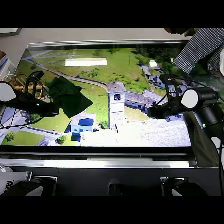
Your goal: Fold the clothes and pants, and hang the long-sleeved shirts on hangers.
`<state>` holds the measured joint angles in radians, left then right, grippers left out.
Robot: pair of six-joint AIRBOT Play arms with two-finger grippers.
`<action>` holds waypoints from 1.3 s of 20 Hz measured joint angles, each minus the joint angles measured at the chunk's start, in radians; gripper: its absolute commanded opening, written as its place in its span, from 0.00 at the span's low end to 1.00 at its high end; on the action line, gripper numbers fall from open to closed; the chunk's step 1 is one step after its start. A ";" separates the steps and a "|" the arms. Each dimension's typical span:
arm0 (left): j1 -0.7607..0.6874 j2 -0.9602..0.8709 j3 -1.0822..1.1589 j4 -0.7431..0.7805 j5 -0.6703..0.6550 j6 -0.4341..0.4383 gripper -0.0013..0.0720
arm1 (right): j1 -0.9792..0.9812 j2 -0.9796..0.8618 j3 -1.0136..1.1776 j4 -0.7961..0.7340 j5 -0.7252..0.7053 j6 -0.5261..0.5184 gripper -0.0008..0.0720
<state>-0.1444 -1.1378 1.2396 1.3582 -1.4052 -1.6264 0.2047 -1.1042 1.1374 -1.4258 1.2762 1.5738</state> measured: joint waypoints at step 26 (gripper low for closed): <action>0.000 0.000 -0.002 0.000 0.030 0.000 0.05 | 0.000 0.000 0.000 0.001 -0.031 0.000 0.05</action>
<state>-0.1444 -1.1378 1.2373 1.3586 -1.3754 -1.6264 0.2047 -1.1042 1.1374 -1.4246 1.2449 1.5738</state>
